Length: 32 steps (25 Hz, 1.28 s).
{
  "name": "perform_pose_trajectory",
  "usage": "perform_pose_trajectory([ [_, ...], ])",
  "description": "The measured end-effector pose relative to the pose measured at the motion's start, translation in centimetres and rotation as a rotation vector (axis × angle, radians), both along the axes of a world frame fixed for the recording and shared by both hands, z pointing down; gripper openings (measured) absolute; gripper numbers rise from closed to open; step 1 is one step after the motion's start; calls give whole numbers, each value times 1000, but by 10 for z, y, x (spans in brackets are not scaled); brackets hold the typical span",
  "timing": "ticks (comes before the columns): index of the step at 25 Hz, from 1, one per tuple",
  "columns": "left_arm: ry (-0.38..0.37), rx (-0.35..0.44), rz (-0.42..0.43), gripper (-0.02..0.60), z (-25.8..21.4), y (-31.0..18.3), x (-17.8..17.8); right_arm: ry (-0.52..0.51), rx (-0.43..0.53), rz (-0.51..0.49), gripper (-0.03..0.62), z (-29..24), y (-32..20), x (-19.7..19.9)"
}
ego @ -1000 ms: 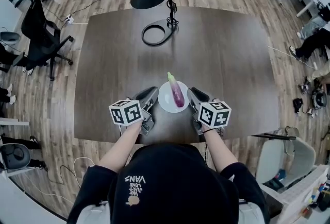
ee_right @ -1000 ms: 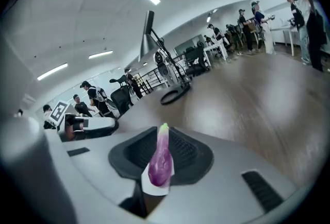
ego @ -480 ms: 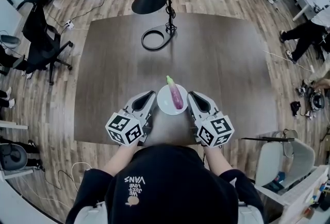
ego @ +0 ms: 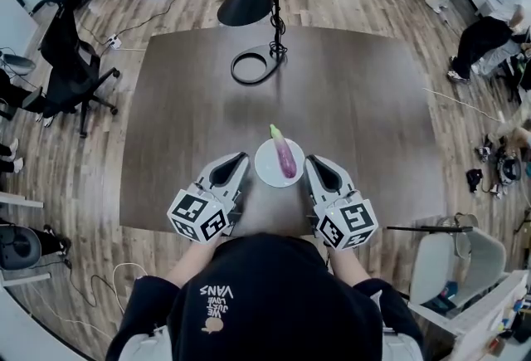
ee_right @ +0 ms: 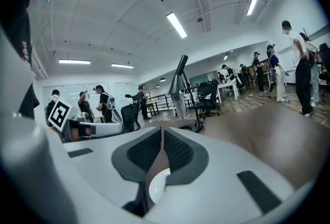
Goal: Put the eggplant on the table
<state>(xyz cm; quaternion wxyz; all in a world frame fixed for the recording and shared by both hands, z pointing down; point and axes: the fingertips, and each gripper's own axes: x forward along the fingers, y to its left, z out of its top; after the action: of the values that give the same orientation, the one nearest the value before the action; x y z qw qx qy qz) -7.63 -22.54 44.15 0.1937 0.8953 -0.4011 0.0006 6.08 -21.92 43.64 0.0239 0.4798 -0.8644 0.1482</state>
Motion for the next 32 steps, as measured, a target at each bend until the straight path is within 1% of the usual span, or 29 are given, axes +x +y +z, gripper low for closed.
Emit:
perform_pose_trajectory([
  [5, 16, -22, -16, 29, 3, 2, -3, 2, -5, -15, 22, 0, 1, -5],
  [7, 10, -19, -20, 26, 2, 3, -3, 4, -9, -20, 20, 1, 3, -7],
  [11, -3, -16, -14, 25, 3, 5, 0, 5, -28, -23, 18, 4, 4, -6],
  [17, 6, -33, -14, 25, 6, 3, 2, 0, -43, -24, 18, 7, 3, -6],
  [32, -7, -45, -2, 25, 10, 0, 3, 5, -56, -27, 18, 10, -2, -9],
])
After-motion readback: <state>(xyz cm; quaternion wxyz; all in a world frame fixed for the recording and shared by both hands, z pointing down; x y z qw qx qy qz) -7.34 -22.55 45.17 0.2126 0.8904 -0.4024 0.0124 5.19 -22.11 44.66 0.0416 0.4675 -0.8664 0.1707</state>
